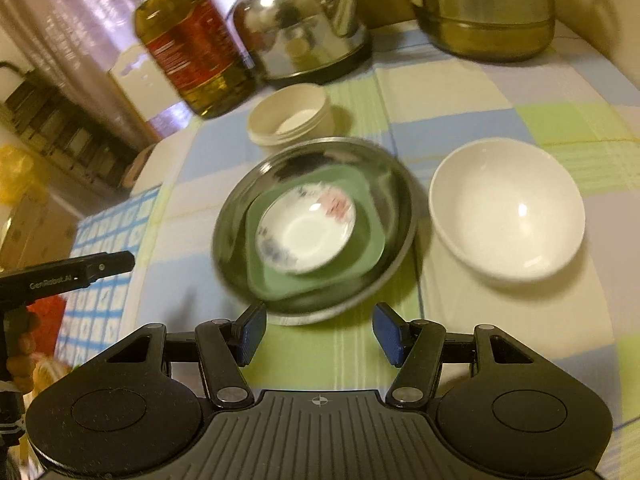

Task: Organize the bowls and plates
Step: 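Move the right tool toward the cream plastic bowls beside the kettle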

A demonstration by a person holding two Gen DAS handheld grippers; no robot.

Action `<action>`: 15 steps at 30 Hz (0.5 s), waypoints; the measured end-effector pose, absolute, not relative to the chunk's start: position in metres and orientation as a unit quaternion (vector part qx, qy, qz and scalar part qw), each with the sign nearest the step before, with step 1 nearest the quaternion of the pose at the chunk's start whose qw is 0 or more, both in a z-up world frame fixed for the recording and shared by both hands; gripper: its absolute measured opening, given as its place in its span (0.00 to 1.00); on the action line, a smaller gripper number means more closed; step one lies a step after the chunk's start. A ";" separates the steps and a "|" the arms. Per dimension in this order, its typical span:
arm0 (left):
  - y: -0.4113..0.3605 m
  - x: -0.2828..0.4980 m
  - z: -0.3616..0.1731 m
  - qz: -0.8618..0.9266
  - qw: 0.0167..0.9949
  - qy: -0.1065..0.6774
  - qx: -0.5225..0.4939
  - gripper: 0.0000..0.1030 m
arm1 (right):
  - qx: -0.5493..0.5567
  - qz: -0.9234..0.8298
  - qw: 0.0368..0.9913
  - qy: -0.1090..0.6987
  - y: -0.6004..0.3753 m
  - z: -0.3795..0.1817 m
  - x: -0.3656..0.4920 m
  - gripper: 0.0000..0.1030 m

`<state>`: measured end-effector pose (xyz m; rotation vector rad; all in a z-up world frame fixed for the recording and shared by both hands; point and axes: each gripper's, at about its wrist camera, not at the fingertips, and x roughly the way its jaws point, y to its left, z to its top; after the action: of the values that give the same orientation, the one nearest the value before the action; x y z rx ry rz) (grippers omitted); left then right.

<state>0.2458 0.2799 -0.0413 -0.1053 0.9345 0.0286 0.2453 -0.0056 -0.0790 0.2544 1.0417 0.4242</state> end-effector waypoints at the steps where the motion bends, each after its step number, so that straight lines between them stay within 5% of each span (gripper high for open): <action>1: 0.281 0.253 -0.042 0.011 0.892 0.450 -0.049 0.44 | 0.121 0.194 0.840 0.491 -0.005 -0.079 0.251 0.57; 15: 0.288 0.357 -0.059 -0.043 0.894 0.443 -0.041 0.40 | 0.156 0.143 0.854 0.476 0.000 -0.084 0.336 0.57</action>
<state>0.3569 0.2880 -0.0586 -0.0856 0.9191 -0.0899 0.3358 -0.0002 -0.0839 0.3282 1.0020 0.2999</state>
